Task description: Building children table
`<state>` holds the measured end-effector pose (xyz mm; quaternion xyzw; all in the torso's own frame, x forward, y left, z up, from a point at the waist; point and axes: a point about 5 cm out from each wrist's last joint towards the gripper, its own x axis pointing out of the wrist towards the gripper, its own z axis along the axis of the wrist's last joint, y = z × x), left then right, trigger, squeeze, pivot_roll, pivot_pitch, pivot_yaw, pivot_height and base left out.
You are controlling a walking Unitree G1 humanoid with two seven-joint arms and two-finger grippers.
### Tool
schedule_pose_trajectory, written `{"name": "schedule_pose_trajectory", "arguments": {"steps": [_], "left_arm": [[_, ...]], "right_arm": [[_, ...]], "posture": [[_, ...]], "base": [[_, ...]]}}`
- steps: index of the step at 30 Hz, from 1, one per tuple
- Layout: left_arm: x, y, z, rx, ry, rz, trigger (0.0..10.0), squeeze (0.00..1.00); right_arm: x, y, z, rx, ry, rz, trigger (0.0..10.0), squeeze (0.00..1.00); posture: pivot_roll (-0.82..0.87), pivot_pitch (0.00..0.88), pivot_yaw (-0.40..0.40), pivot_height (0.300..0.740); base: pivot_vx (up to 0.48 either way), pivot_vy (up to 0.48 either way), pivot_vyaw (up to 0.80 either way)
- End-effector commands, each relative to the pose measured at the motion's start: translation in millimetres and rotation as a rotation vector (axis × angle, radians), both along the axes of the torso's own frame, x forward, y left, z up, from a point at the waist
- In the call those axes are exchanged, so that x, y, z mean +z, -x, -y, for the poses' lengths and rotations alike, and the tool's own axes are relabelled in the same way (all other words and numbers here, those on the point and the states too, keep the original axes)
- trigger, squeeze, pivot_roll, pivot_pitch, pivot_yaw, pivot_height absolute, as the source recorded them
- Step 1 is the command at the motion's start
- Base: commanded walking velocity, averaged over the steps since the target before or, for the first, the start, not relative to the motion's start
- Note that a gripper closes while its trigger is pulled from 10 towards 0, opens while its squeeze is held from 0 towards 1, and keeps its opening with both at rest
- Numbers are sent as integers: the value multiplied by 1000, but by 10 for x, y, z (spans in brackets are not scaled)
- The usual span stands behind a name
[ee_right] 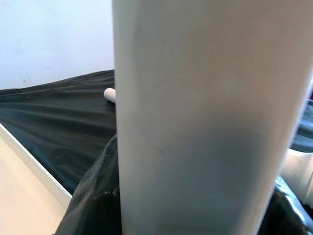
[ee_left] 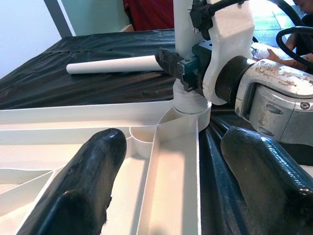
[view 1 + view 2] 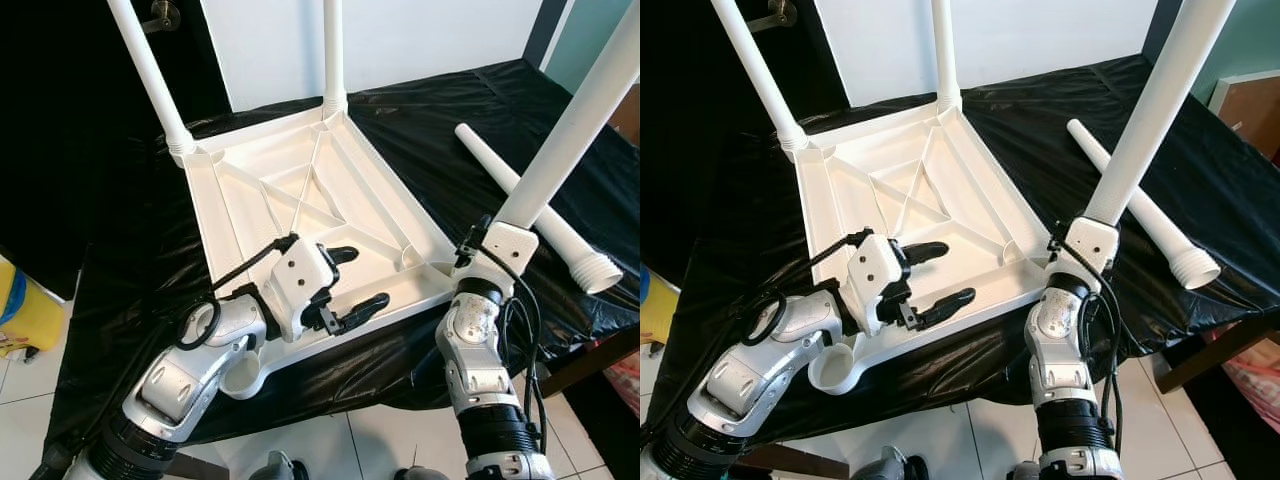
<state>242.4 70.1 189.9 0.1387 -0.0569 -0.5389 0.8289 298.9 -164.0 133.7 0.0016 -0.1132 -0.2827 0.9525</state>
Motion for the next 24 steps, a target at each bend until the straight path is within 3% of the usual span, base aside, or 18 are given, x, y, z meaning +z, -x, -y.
{"name": "schedule_pose_trajectory", "arguments": {"steps": [1, 2, 12, 13, 14, 15, 18, 20, 21, 23, 24], "left_arm": [[16, 26, 13, -51, -21, 4, 10000, 0], [16, 27, 15, -52, -21, 4, 10000, 0], [18, 39, 31, -57, -17, 3, 10000, 0], [18, 38, 33, -58, -16, 2, 10000, 0], [18, 38, 33, -58, -16, 2, 10000, 0], [17, 36, 35, -58, -14, 1, 10000, 0], [18, 34, 39, -59, -9, 0, 10000, 0], [18, 34, 39, -59, -9, 0, 10000, 0], [19, 33, 39, -59, -8, -1, 10000, 0], [19, 33, 39, -59, -8, -1, 10000, 0], [20, 33, 40, -59, -5, -2, 10000, 0]], "right_arm": [[-427, 130, 211, -89, -33, -198, 10000, 106], [-402, 126, 196, -65, -30, -172, 10000, 1000], [-164, 88, 140, 104, 53, -17, 10000, 1000], [-135, 78, 150, 131, 61, -5, 10000, 341], [-135, 78, 150, 131, 61, -5, 10000, 341], [-100, 58, 169, 190, 66, 5, 10000, 0], [-47, 30, 206, 307, 94, 12, 10000, 0], [-47, 30, 206, 307, 94, 12, 10000, 0], [-37, 17, 241, 350, 101, 6, 6431, 0], [-37, 17, 241, 350, 101, 6, 6431, 0], [-23, 9, 288, 389, 117, 0, 667, 0]], "posture": [[-49, 96, 80, 740], [-50, 95, 80, 740], [-56, 97, 81, 740], [-59, 99, 80, 740], [-59, 99, 80, 740], [-65, 103, 80, 740], [-68, 106, 79, 740], [-68, 106, 79, 740], [-70, 106, 79, 740], [-70, 106, 79, 740], [-72, 110, 79, 740]], "base": [[0, 0, 0], [0, 0, 0], [0, 0, 0], [0, 0, 0], [0, 0, 0], [0, 0, 0], [0, 0, 0], [0, 0, 0], [0, 0, 0], [0, 0, 0], [0, 0, 0]]}}
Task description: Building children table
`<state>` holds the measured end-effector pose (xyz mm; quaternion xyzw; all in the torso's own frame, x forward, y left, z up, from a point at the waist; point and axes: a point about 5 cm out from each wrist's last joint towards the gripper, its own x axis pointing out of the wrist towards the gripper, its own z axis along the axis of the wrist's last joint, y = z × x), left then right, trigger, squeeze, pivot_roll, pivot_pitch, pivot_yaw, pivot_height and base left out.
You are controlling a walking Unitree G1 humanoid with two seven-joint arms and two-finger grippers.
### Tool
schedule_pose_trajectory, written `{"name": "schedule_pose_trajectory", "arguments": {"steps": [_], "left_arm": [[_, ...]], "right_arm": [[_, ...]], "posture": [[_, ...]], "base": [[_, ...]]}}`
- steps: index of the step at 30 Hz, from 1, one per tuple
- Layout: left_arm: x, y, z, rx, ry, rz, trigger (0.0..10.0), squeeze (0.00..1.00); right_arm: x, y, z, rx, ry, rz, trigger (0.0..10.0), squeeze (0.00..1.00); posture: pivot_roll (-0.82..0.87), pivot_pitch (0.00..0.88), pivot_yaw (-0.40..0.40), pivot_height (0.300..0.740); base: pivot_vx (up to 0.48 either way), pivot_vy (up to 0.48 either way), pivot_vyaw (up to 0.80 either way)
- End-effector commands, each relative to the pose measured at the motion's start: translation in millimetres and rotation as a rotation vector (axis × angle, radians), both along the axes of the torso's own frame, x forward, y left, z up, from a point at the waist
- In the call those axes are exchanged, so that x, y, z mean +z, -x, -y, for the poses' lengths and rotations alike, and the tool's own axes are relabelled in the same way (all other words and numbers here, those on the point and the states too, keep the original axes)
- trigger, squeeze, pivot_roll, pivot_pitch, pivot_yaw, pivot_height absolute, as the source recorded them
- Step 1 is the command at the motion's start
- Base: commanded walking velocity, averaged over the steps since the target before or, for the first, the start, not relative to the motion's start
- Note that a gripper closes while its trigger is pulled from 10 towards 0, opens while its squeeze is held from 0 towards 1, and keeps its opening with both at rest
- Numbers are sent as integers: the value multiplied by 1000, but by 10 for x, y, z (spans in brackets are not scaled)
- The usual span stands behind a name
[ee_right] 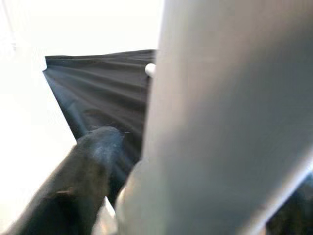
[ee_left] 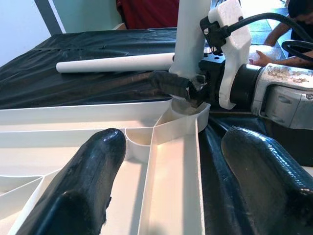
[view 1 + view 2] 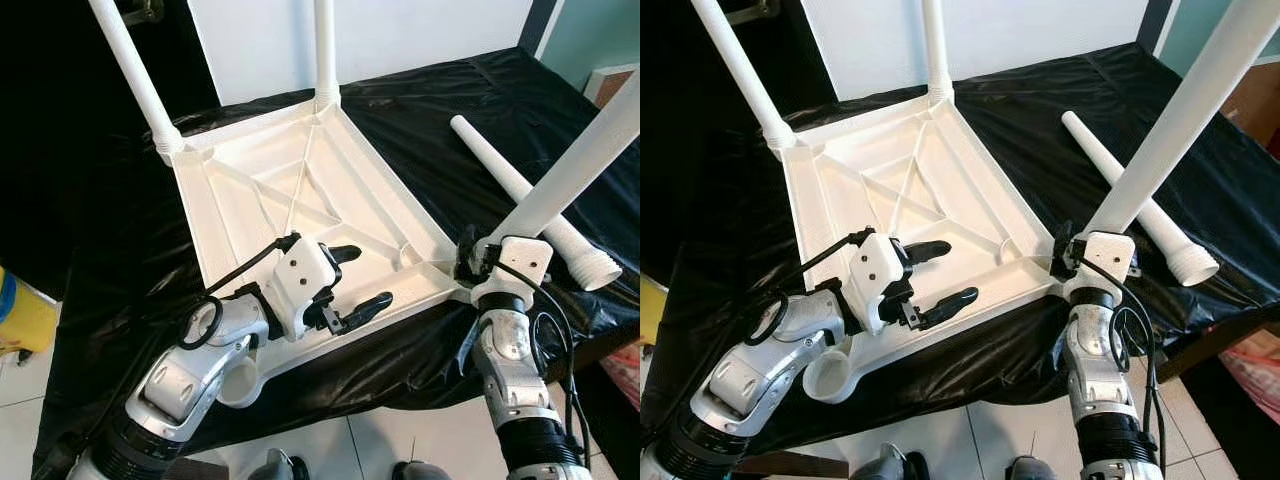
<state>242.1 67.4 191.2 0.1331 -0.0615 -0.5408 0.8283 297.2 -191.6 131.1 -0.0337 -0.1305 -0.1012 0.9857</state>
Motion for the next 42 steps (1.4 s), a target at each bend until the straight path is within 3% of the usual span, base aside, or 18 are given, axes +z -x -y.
{"name": "schedule_pose_trajectory", "arguments": {"steps": [1, 6, 16, 17, 18, 23, 24, 30, 32, 34, 35, 38, 39, 40, 41, 42], "left_arm": [[7, 29, 11, -52, -18, -2, 10000, 0], [8, 24, 5, -48, -17, -1, 10000, 0], [36, 19, -3, -34, -12, 5, 10000, 0], [57, 15, 1, -33, -6, 7, 10000, 0], [107, 2, 8, -37, 13, 10, 10000, 0], [215, -49, 31, -62, 60, 5, 10000, 0], [235, -72, 52, -84, 88, -30, 10000, 1000], [271, -100, 91, -117, 120, -56, 10000, 1000], [397, -130, 191, -182, 160, -31, 10000, 1000], [397, -130, 191, -182, 160, -31, 10000, 1000], [518, -135, 261, -237, 194, -5, 10000, 329], [518, -135, 261, -237, 194, -5, 10000, 329], [635, -143, 321, -285, 227, 18, 10000, 0], [635, -143, 321, -285, 227, 18, 10000, 0], [722, -189, 382, -335, 234, 37, 10000, 0], [722, -189, 382, -335, 234, 37, 10000, 0]], "right_arm": [[17, -19, 62, 80, 12, -22, 0, 0], [33, -30, 105, 170, 45, -44, 0, 0], [50, -14, 76, 241, 57, -41, 0, 0], [61, -11, 68, 256, 69, -42, 627, 0], [82, -3, 44, 293, 96, -48, 10000, 0], [147, -4, 23, 370, 138, -73, 10000, 0], [186, -19, 30, 391, 162, -80, 10000, 0], [240, -46, 32, 430, 201, -94, 10000, 0], [316, -73, -9, 558, 228, -121, 10000, 0], [316, -73, -9, 558, 228, -121, 10000, 0], [367, -82, -51, 652, 257, -125, 10000, 0], [367, -82, -51, 652, 257, -125, 10000, 0], [406, -82, -105, 741, 277, -131, 10000, 0], [406, -82, -105, 741, 277, -131, 10000, 0], [427, -71, -216, 869, 302, -142, 10000, 0], [427, -71, -216, 869, 302, -142, 10000, 0]], "posture": [[-76, 114, 79, 740], [-72, 118, 77, 740], [-63, 123, 80, 740], [-62, 124, 81, 740], [-59, 123, 79, 740], [-65, 121, 74, 740], [-69, 119, 70, 740], [-77, 114, 63, 740], [-82, 103, 50, 740], [-82, 103, 50, 740], [-88, 92, 48, 740], [-88, 92, 48, 740], [-90, 87, 47, 740], [-90, 87, 47, 740], [-96, 63, 43, 740], [-96, 63, 43, 740]], "base": [[0, 0, 0], [0, 0, 0], [0, 0, 0], [0, 0, 0], [0, 0, 0], [0, 0, 0], [0, 0, 0], [0, 0, 0], [0, 0, 0], [0, 0, 0], [0, 0, 0], [0, 0, 0], [0, 0, 0], [0, 0, 0], [0, 0, 0], [0, 0, 0]]}}
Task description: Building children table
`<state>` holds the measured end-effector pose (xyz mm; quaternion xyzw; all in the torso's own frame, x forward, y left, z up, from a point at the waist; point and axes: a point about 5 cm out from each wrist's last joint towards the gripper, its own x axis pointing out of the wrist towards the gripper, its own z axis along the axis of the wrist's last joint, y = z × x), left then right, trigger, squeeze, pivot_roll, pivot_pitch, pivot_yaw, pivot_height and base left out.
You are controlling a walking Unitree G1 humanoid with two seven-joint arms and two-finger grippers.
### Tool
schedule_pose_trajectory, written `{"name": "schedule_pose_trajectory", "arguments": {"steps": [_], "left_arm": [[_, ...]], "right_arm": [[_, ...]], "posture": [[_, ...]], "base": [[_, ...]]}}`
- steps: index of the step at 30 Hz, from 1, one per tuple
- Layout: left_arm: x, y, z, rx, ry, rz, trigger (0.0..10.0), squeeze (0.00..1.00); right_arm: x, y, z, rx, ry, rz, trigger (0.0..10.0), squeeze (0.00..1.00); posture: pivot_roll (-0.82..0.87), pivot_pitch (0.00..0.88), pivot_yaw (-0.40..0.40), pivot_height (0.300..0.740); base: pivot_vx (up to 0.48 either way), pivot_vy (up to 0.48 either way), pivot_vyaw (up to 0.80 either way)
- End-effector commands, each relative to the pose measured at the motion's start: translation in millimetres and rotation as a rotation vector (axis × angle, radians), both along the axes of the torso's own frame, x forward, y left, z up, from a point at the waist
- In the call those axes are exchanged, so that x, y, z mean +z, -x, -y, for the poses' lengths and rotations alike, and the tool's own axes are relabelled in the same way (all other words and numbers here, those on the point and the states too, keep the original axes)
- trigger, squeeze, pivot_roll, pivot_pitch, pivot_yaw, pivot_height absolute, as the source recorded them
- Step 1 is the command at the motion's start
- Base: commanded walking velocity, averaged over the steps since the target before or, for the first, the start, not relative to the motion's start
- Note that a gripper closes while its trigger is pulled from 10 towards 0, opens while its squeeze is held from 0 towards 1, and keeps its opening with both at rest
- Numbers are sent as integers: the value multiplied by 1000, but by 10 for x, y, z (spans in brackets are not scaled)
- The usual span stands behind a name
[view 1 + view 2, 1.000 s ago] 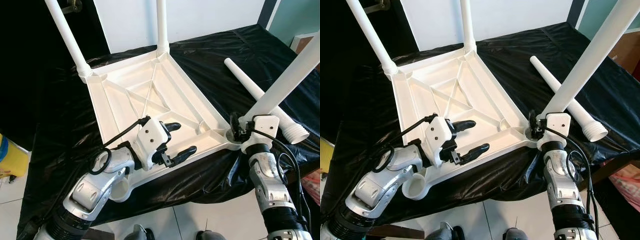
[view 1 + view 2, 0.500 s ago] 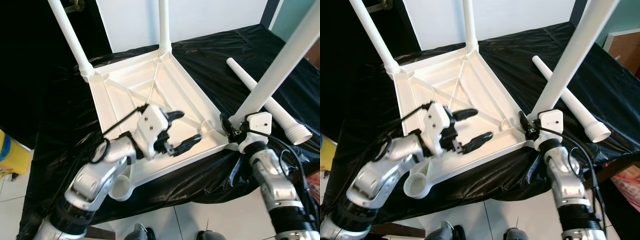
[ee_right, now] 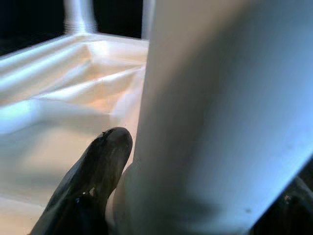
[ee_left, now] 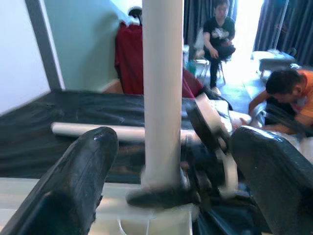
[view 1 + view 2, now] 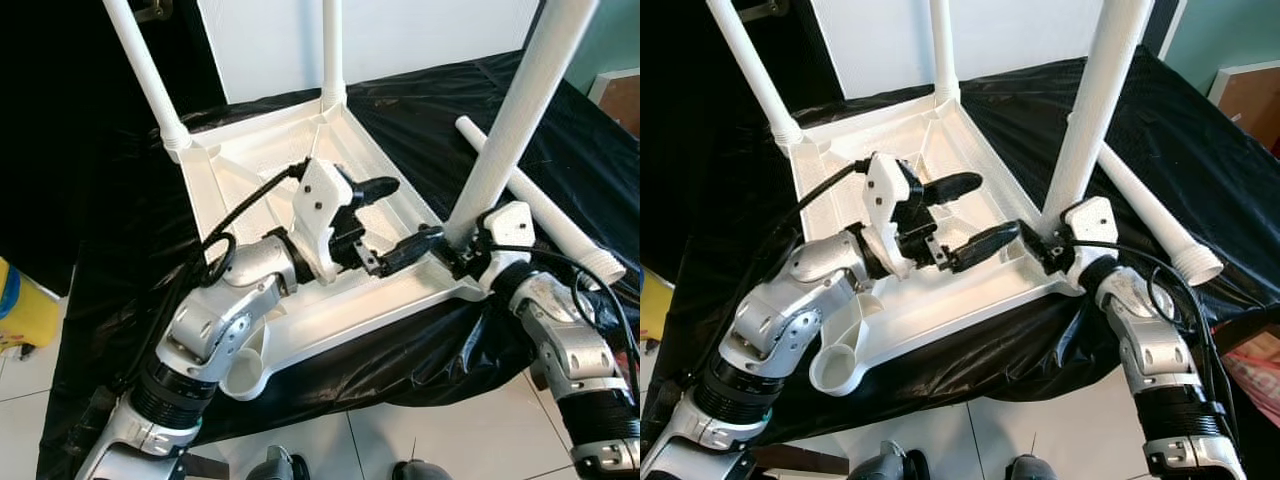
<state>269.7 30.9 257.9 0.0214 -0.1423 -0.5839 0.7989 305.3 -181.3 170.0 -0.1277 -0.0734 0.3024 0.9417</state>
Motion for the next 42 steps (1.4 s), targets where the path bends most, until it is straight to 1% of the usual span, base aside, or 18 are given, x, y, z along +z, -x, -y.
{"name": "schedule_pose_trajectory", "arguments": {"steps": [1, 3, 5, 9, 11, 14, 17, 18, 22, 25, 33, 34, 35, 36, 38, 39, 41, 42], "left_arm": [[105, 47, 60, -228, -22, 68, 10000, 0], [140, -9, 107, -261, -30, 72, 10000, 0], [140, -9, 107, -261, -30, 72, 10000, 0], [144, -76, 149, -264, -46, 69, 10000, 0], [144, -76, 149, -264, -46, 69, 10000, 0], [165, -114, 163, -284, -48, 55, 10000, 0], [165, -114, 163, -284, -48, 55, 10000, 0], [175, -127, 172, -300, -52, 44, 10000, 0], [179, -133, 178, -306, -56, 41, 10000, 0], [183, -150, 189, -320, -66, 28, 10000, 0], [185, -179, 188, -345, -88, 2, 10000, 0], [179, -182, 170, -378, -107, -36, 10000, 0], [179, -182, 170, -378, -107, -36, 10000, 0], [176, -167, 147, -416, -123, -66, 7373, 0], [176, -167, 147, -416, -123, -66, 7373, 0], [187, -151, 125, -450, -122, -99, 0, 0], [187, -151, 125, -450, -122, -99, 0, 0], [197, -136, 112, -471, -120, -113, 0, 0]], "right_arm": [[45, 20, -209, 184, 13, -25, 10000, 0], [48, 39, -320, 296, 28, -57, 10000, 0], [48, 39, -320, 296, 28, -57, 10000, 0], [48, 53, -395, 360, 39, -78, 10000, 0], [48, 53, -395, 360, 39, -78, 10000, 0], [11, 83, -442, 417, 61, -110, 10000, 0], [11, 83, -442, 417, 61, -110, 10000, 0], [-22, 116, -448, 461, 84, -137, 10000, 0], [-37, 130, -450, 479, 97, -147, 10000, 0], [-55, 153, -451, 516, 120, -168, 10000, 0], [-77, 183, -429, 550, 158, -191, 10000, 0], [-88, 195, -412, 560, 175, -199, 10000, 0], [-88, 195, -412, 560, 175, -199, 10000, 0], [-98, 203, -396, 564, 186, -205, 10000, 0], [-98, 203, -396, 564, 186, -205, 10000, 0], [-106, 211, -386, 568, 194, -212, 10000, 0], [-106, 211, -386, 568, 194, -212, 10000, 0], [-116, 222, -381, 572, 201, -216, 10000, 0]], "posture": [[-98, 58, 46, 740], [-100, 53, 46, 740], [-100, 53, 46, 740], [-104, 45, 52, 740], [-104, 45, 52, 740], [-104, 43, 60, 740], [-104, 43, 60, 740], [-103, 43, 63, 740], [-104, 43, 65, 740], [-107, 44, 74, 740], [-108, 45, 77, 740], [-107, 46, 82, 740], [-107, 46, 82, 740], [-106, 47, 84, 740], [-106, 47, 84, 740], [-108, 51, 87, 740], [-108, 51, 87, 740], [-108, 52, 88, 740]], "base": [[0, 0, 0], [0, 0, 0], [0, 0, 0], [0, 0, 0], [0, 0, 0], [0, 0, 0], [0, 0, 0], [0, 0, 0], [0, 0, 0], [0, 0, 0], [0, 0, 0], [0, 0, 0], [0, 0, 0], [0, 0, 0], [0, 0, 0], [0, 0, 0], [0, 0, 0], [0, 0, 0]]}}
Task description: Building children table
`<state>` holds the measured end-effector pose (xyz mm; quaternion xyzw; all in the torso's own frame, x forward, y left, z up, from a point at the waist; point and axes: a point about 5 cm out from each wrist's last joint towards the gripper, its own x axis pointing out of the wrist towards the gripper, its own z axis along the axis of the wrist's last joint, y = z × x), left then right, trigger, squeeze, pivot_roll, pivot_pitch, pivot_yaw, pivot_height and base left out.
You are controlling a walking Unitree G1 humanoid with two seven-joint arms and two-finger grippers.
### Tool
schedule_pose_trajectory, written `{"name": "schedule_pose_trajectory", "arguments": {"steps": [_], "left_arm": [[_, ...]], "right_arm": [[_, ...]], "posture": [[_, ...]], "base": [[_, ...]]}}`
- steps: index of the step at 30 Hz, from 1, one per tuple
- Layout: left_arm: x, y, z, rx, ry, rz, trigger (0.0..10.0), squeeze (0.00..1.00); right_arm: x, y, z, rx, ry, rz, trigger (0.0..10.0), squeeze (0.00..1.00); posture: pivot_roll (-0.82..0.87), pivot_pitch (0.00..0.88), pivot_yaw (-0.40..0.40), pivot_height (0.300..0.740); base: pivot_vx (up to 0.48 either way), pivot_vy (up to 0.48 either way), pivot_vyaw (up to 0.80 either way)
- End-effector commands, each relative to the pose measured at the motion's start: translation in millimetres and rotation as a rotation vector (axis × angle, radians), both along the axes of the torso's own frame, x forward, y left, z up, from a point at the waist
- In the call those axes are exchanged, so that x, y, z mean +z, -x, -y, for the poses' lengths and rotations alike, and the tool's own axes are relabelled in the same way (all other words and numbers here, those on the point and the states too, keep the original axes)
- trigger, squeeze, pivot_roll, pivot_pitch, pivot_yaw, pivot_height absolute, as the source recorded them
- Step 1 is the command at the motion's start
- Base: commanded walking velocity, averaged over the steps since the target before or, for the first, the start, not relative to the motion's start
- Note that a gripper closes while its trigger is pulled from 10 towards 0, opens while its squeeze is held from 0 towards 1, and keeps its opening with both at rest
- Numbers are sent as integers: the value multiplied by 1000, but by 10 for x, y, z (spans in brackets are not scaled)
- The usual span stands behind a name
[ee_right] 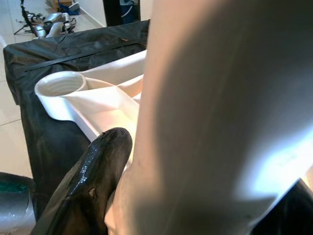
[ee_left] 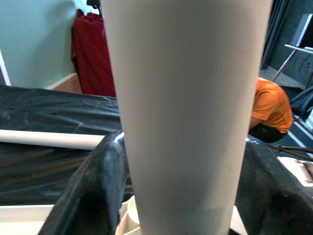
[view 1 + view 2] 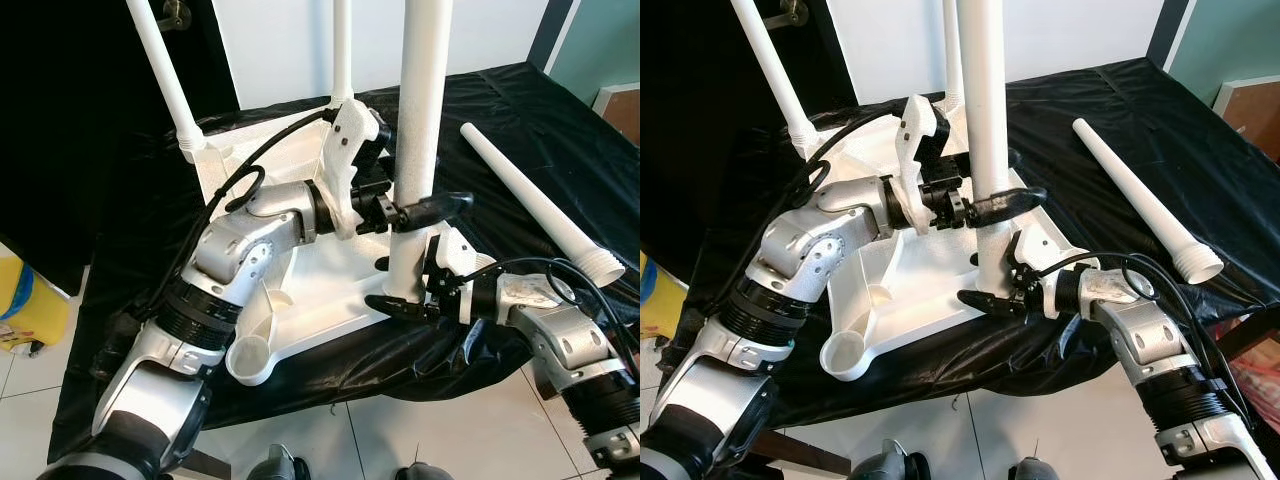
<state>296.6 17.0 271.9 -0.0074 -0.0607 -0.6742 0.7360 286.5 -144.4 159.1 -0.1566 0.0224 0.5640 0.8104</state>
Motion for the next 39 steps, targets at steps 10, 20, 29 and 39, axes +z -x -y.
{"name": "schedule_pose_trajectory", "arguments": {"steps": [10, 20, 29, 39], "left_arm": [[94, 152, -37, -260, -15, 34, 0, 0], [195, 69, -43, -95, -10, 37, 10000, 0], [294, -86, -65, 147, -10, 73, 10000, 0], [312, -277, -83, 385, 0, 23, 10000, 0]], "right_arm": [[-13, 39, 18, 24, 30, -8, 10000, 0], [14, -72, 54, -117, -43, 5, 10000, 0], [86, -182, 38, -297, -160, 67, 10000, 1000], [92, -200, -163, -430, -274, 82, 10000, 0]], "posture": [[-112, 39, 75, 740], [-92, 40, 64, 740], [-90, 44, 68, 740], [-91, 50, 76, 740]], "base": [[0, 0, 0], [0, 0, 0], [0, 0, 0], [0, 0, 0]]}}
